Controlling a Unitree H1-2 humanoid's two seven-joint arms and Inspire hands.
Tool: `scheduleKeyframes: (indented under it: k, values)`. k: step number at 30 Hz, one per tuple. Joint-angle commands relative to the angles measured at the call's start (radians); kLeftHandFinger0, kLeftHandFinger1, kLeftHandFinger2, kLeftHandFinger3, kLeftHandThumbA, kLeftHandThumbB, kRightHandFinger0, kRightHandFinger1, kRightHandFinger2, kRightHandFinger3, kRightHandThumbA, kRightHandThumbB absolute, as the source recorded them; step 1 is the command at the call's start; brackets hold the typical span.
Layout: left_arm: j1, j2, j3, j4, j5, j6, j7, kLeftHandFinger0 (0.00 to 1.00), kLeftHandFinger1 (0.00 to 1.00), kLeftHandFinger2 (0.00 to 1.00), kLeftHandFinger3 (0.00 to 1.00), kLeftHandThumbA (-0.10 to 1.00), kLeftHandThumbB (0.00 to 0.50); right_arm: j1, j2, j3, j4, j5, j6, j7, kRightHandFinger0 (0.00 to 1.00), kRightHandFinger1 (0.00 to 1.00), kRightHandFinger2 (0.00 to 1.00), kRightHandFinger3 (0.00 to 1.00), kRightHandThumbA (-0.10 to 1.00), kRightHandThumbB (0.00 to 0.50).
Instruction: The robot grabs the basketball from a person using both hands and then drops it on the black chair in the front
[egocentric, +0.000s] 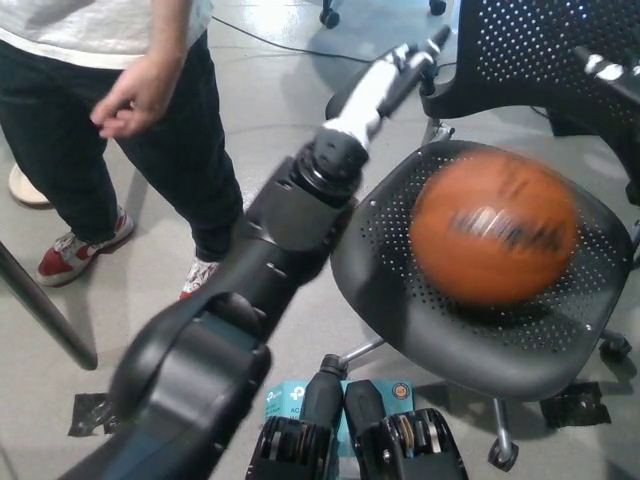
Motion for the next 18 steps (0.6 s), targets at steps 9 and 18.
scheduleKeyframes:
  k: [9, 18]
  values:
    - [0.006, 0.088, 0.000, -0.176, 0.011, -0.017, -0.088, 1.00, 1.00, 1.00, 1.00, 1.00, 0.344, -0.033, -0.071, 0.022, -0.145, -0.037, -0.034, 0.051, 1.00, 1.00, 1.00, 1.00, 1.00, 0.293]
    - [0.179, 0.127, 0.022, -0.484, -0.026, 0.014, -0.163, 1.00, 1.00, 1.00, 1.00, 1.00, 0.340, 0.057, -0.049, 0.055, -0.419, -0.033, 0.060, 0.055, 1.00, 1.00, 1.00, 1.00, 1.00, 0.362]
